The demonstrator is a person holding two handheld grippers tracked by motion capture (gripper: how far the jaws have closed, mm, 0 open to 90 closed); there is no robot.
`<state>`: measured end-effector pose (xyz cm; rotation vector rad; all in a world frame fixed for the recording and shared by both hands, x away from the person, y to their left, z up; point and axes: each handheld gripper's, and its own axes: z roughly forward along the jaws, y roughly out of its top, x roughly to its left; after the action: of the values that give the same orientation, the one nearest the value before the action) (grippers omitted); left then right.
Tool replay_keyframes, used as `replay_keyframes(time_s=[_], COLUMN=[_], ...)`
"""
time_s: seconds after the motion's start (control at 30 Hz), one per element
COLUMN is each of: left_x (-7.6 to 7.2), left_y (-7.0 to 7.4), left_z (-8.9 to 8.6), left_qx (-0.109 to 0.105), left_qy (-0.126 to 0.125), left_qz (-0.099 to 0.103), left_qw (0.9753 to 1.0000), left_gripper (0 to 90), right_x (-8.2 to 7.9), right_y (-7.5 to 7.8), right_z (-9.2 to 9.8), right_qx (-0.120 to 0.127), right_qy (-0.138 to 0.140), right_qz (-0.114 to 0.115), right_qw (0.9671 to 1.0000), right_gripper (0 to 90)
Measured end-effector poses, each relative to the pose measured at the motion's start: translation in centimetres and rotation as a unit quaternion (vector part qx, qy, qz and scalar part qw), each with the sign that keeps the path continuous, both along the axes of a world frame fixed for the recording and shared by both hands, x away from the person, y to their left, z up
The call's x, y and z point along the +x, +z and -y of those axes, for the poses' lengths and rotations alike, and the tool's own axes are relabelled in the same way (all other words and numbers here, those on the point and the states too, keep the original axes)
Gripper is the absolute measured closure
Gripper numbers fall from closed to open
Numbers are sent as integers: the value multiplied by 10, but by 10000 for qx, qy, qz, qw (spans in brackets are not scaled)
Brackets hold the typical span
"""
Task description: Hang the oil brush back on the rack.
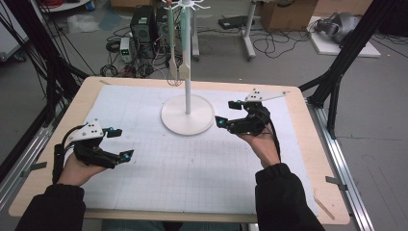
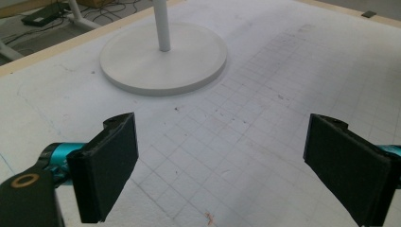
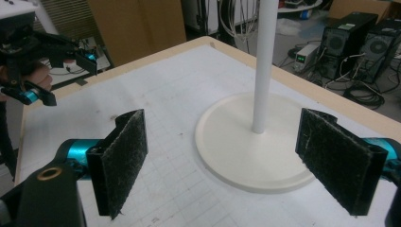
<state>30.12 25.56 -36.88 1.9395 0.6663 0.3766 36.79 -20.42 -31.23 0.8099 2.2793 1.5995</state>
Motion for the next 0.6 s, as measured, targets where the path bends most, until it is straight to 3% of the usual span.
replay_keyframes(time_s=[0.6], left_x=[1], left_y=[-1], left_z=[-2], left_qx=[38], left_qy=[45], left_qz=[-4], left_qw=[10000], left_gripper=[111], right_x=[-17], right_y=[-22], right_z=[14], right_qx=[87], right_qy=[-86], right_qz=[-1], right_qw=[9999], right_gripper=[166])
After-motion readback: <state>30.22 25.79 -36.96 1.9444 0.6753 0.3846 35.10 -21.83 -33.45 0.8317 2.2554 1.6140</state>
